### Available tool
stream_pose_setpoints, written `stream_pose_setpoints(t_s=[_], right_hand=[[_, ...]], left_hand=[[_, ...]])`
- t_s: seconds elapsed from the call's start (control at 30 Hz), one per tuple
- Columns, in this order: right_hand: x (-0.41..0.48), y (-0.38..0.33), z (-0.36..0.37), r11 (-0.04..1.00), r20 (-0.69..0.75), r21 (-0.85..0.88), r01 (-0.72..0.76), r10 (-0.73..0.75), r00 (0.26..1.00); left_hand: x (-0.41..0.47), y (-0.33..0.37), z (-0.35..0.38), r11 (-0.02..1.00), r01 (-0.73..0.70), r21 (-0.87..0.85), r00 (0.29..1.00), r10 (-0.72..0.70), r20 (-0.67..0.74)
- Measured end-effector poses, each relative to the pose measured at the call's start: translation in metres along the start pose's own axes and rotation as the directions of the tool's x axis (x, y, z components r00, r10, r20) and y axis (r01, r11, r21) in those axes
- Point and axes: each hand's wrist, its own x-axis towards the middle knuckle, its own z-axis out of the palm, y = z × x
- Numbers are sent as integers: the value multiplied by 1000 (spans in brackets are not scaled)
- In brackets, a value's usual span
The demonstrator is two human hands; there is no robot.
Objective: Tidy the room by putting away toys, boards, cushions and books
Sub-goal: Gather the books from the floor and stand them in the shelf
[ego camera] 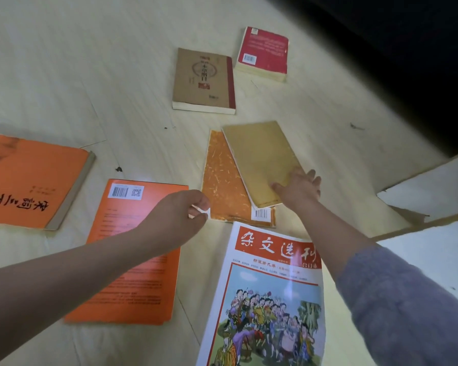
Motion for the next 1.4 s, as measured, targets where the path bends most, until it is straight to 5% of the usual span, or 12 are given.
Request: stream_pose_setpoints(t_s=[0.3, 0.5, 0.63, 0.77, 0.9, 0.97, 1.07, 1.23, 1.4], right_hand=[[5, 2, -7, 956, -105, 275, -106, 139, 985], [-37, -15, -26, 842, -366, 427, 329, -172, 915], [-100, -35, -44, 753, -440, 299, 587, -437, 785], [-168, -55, -32, 593, -321, 188, 783, -716, 620], [-200, -67, -10, 505, -58, 222, 834, -847, 528], [-204, -68, -10, 539, 94, 362, 761, -833, 545], [-187, -63, -10, 669, 111, 446, 595, -701, 704], [-124, -40, -15, 954, 91, 112, 279, -290, 953], [-92, -39, 4, 1000, 102, -5, -11, 12, 995]], left_hand=[[11, 3, 6, 1000, 31, 6, 1000, -31, -7], [11, 17, -10, 977, 113, -178, 985, -134, -111], [7, 29, -30, 754, 212, -622, 938, -335, -86], [2, 30, -55, 519, 232, -823, 903, -429, -16], [-18, 19, -71, 588, 233, -775, 871, -481, -103], [-30, 7, -74, 676, 272, -685, 869, -478, -127], [-42, -22, -81, 721, 352, -597, 867, -492, -82], [-48, -46, -83, 725, 426, -542, 847, -529, -42], [-50, -54, -85, 729, 452, -514, 836, -547, -40]])
